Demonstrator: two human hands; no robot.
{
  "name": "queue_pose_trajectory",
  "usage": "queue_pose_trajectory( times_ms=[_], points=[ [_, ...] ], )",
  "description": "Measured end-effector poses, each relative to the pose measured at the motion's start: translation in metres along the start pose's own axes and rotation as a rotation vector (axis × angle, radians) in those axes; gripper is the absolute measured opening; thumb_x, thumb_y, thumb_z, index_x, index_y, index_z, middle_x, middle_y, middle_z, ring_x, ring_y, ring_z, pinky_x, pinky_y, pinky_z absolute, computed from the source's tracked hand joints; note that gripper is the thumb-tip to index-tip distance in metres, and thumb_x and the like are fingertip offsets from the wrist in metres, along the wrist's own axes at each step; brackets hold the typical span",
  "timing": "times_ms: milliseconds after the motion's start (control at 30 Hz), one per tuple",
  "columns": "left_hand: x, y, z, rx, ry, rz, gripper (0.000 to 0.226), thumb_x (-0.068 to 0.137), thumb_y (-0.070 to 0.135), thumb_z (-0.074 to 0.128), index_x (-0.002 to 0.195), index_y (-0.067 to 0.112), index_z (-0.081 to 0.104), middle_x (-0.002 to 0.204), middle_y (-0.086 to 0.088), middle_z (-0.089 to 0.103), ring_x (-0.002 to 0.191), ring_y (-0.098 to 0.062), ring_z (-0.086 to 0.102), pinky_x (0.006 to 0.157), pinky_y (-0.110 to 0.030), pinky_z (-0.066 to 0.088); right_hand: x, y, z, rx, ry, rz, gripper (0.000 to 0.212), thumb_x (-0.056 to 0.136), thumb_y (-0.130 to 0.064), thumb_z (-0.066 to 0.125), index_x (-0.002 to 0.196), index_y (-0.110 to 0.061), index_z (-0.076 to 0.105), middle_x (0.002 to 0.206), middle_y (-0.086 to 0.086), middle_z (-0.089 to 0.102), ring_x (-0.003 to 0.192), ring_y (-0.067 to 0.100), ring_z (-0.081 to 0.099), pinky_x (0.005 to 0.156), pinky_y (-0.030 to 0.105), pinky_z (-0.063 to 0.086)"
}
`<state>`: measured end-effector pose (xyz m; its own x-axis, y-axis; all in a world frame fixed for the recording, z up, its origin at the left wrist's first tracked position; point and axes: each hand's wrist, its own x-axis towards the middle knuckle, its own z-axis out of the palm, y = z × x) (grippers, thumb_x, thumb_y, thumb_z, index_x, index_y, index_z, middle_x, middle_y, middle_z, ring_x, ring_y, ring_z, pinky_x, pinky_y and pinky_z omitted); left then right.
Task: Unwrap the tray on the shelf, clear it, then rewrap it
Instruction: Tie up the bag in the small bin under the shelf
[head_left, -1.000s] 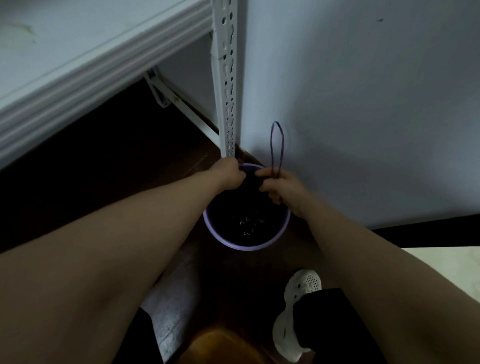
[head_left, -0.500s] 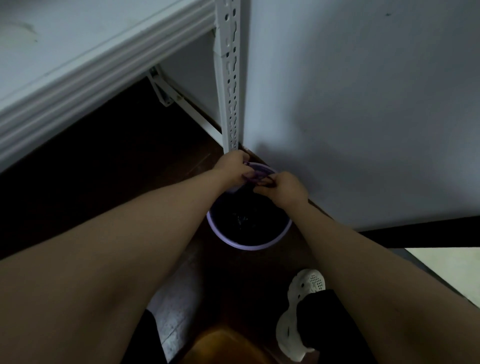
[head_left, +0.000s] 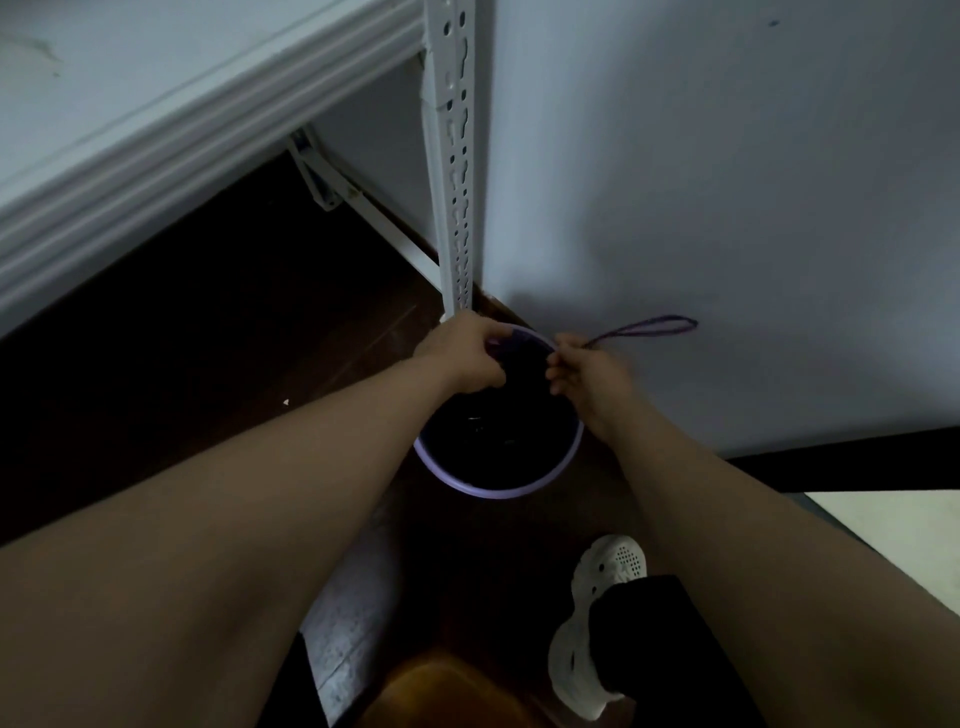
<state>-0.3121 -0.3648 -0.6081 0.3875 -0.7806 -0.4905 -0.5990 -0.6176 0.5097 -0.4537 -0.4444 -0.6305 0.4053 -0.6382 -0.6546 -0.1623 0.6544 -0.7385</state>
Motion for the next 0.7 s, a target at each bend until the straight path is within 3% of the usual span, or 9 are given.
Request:
queue_pose_trajectory(
  times_ms=[100, 233, 367, 500, 600, 700],
  points=[
    [0.002, 0.01, 0.018, -0.196, -0.046, 0.127, 0.082, 0.066, 0.018, 0.083, 0.139, 0.024, 0.046, 0.134, 0.0, 0.056, 0.124, -0.016, 0.052, 0.107, -0.032, 0.041, 0.0, 0.0, -0.003, -0.037, -0.038, -0.091, 0.019, 0.098, -0.012, 0.047, 0.086, -0.01, 0.061, 0.069, 0.005, 0.06, 0.037, 0.003, 0.046, 0.035, 0.016, 0.035],
    [0.01, 0.024, 0.038, -0.502, -0.067, 0.149, 0.073, 0.066, 0.003, 0.081, 0.133, 0.013, 0.054, 0.124, -0.006, 0.063, 0.118, -0.019, 0.057, 0.107, -0.035, 0.043, -0.004, -0.001, -0.006, -0.05, 0.033, -0.109, 0.015, 0.094, -0.018, 0.056, 0.086, -0.013, 0.068, 0.062, -0.004, 0.069, 0.03, 0.0, 0.033, 0.032, 0.012, 0.027],
    [0.013, 0.029, 0.045, -0.481, -0.067, 0.136, 0.04, 0.077, 0.006, 0.075, 0.115, 0.007, 0.065, 0.112, -0.009, 0.068, 0.104, -0.019, 0.062, 0.097, -0.031, 0.048, -0.007, -0.001, -0.009, 0.094, 0.083, -0.117, 0.012, 0.091, -0.009, 0.06, 0.081, -0.005, 0.065, 0.048, -0.006, 0.066, 0.031, -0.002, 0.049, 0.033, 0.011, 0.037],
    [0.009, 0.031, 0.046, -0.493, -0.08, 0.126, 0.035, 0.083, 0.004, 0.069, 0.118, 0.0, 0.064, 0.104, -0.004, 0.064, 0.092, -0.009, 0.055, 0.064, 0.001, 0.043, 0.002, 0.002, -0.002, 0.023, 0.083, -0.174, 0.01, 0.085, -0.009, 0.068, 0.075, -0.011, 0.07, 0.056, -0.003, 0.07, 0.053, 0.008, 0.066, 0.057, 0.02, 0.055],
    [0.007, 0.031, 0.047, -0.559, -0.071, 0.103, 0.04, 0.087, 0.001, 0.063, 0.126, -0.001, 0.056, 0.112, -0.008, 0.061, 0.098, -0.011, 0.052, 0.062, 0.005, 0.042, 0.005, 0.002, 0.001, -0.068, 0.063, -0.213, 0.005, 0.083, -0.008, 0.069, 0.083, -0.005, 0.073, 0.056, -0.004, 0.07, 0.056, 0.008, 0.067, 0.062, 0.022, 0.057],
    [0.006, 0.033, 0.047, -0.544, -0.083, 0.102, 0.038, 0.09, 0.004, 0.06, 0.127, 0.0, 0.055, 0.114, -0.006, 0.059, 0.1, -0.011, 0.052, 0.067, -0.001, 0.044, 0.007, 0.003, 0.001, -0.101, 0.072, -0.227, 0.015, 0.083, -0.005, 0.069, 0.093, 0.005, 0.072, 0.053, -0.005, 0.069, 0.053, 0.006, 0.066, 0.059, 0.019, 0.056]
  ],
)
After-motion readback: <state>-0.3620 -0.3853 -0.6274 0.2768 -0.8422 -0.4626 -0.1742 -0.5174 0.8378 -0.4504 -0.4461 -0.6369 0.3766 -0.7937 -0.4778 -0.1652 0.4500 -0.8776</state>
